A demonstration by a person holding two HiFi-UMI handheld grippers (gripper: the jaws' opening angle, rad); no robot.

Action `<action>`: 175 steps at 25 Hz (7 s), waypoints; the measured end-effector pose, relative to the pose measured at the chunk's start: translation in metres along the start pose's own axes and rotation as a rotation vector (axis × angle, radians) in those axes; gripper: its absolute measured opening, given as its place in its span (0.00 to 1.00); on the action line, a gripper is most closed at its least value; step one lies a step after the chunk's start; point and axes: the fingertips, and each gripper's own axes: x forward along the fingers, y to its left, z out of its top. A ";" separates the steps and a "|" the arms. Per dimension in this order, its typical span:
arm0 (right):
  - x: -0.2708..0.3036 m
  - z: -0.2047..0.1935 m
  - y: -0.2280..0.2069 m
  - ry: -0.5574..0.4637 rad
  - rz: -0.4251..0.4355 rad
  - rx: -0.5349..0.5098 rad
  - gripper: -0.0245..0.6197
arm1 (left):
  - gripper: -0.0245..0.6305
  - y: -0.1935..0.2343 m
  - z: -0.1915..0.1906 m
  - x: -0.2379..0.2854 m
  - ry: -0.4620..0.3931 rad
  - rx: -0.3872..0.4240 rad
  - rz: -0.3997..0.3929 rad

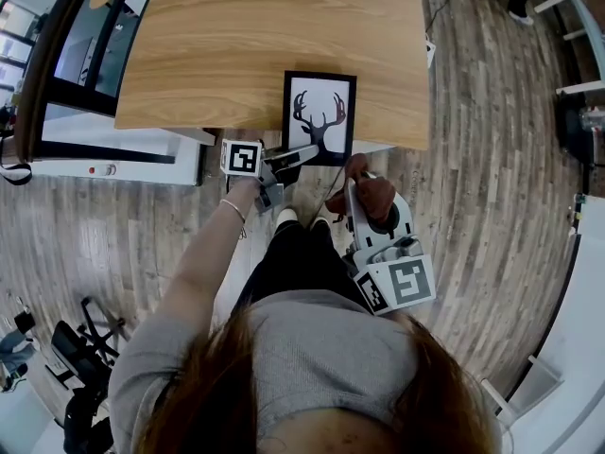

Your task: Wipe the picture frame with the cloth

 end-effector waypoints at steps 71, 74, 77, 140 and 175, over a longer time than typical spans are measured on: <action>-0.056 0.270 0.086 -0.334 0.174 -0.940 0.11 | 0.07 -0.377 0.005 0.103 0.020 1.078 -0.208; -0.057 0.262 0.080 -0.312 0.187 -0.907 0.11 | 0.07 -0.376 0.003 0.109 0.023 1.076 -0.205; -0.056 0.249 0.081 -0.291 0.206 -0.854 0.11 | 0.07 -0.371 -0.001 0.107 0.022 1.061 -0.210; -0.059 0.306 0.053 -0.448 -0.119 -0.914 0.11 | 0.07 -0.352 -0.014 0.076 0.015 0.946 -0.215; -0.080 0.206 0.049 -0.222 0.061 -0.688 0.11 | 0.07 -0.366 -0.017 0.077 -0.041 0.880 -0.284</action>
